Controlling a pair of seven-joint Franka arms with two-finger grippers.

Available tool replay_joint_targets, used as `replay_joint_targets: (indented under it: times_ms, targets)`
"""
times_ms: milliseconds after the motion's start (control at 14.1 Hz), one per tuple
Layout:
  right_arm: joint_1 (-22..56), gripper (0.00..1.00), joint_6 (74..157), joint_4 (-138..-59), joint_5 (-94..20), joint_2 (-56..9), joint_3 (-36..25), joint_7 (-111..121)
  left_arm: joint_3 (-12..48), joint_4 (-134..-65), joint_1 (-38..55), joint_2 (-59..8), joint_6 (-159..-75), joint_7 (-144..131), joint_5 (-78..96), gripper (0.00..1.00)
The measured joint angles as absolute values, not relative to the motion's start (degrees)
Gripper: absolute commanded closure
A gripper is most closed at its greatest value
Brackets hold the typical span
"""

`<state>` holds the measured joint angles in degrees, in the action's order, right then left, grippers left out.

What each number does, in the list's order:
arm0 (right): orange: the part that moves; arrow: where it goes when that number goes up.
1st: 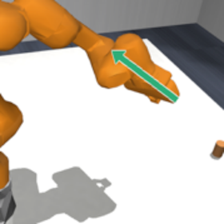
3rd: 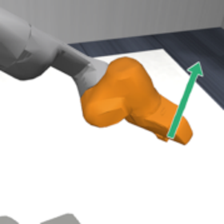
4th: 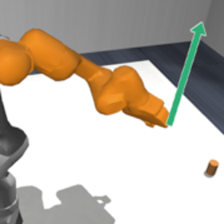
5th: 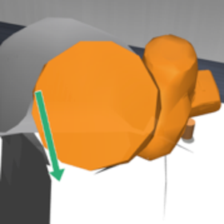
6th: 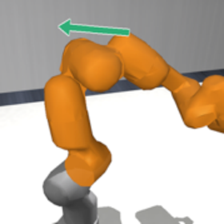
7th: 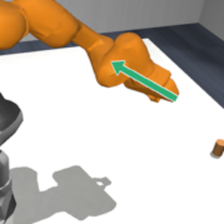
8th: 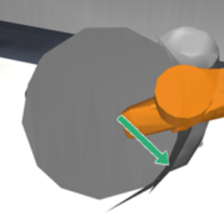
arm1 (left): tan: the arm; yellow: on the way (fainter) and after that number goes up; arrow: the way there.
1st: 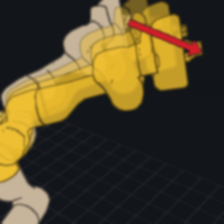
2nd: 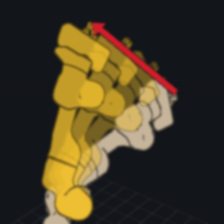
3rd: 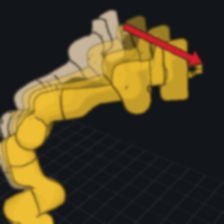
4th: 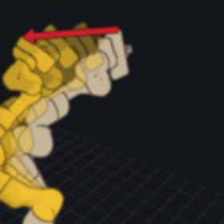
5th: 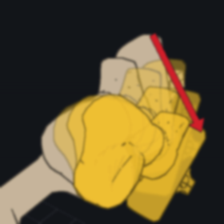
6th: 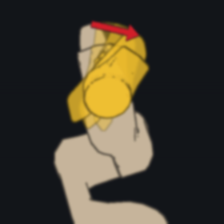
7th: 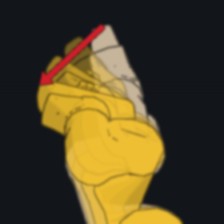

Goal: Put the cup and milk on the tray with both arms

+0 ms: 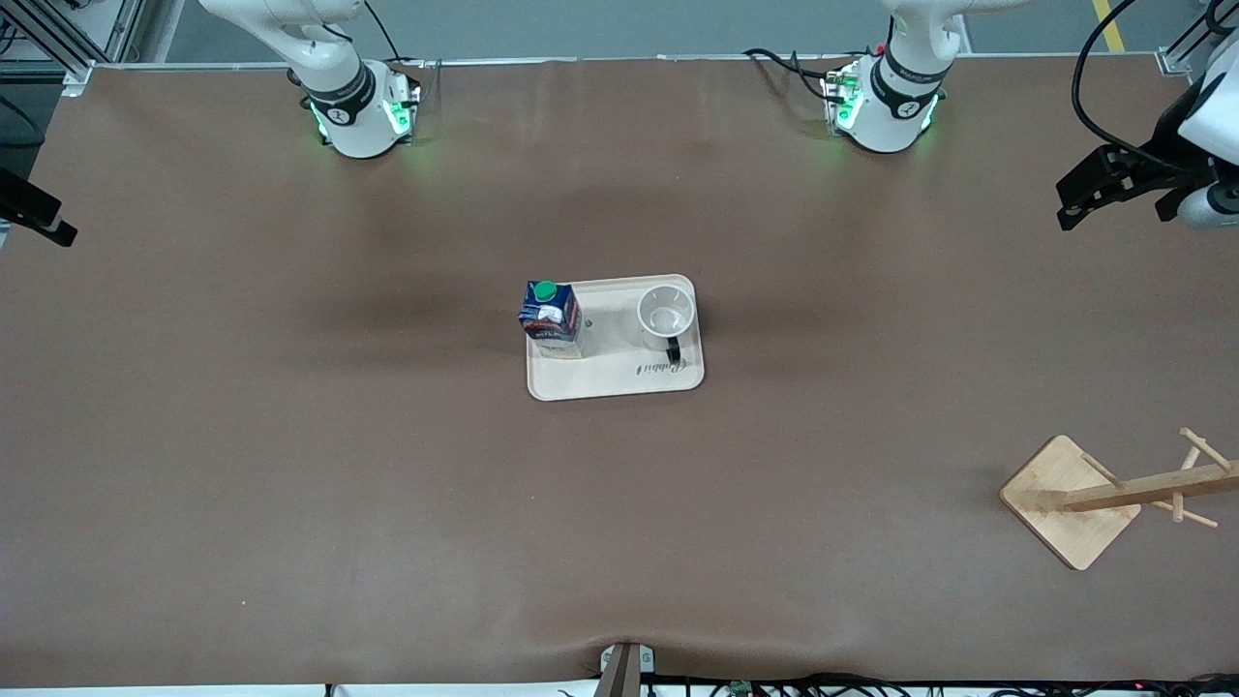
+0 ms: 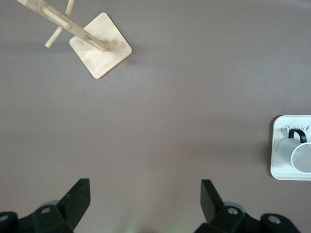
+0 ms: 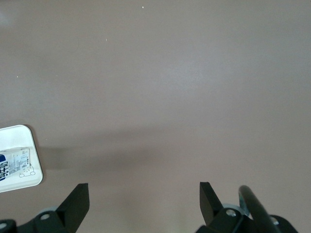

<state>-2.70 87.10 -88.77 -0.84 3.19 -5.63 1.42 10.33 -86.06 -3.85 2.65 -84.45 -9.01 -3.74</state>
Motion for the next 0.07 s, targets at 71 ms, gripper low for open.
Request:
replay_joint_targets:
  times_ms: [71]
  targets:
    - [-2.7,0.00,87.1,-88.8,-0.8,3.2,-5.6,1.4,10.3,-86.1,-4.0,2.7,-84.5,-9.0,-3.7,0.00]
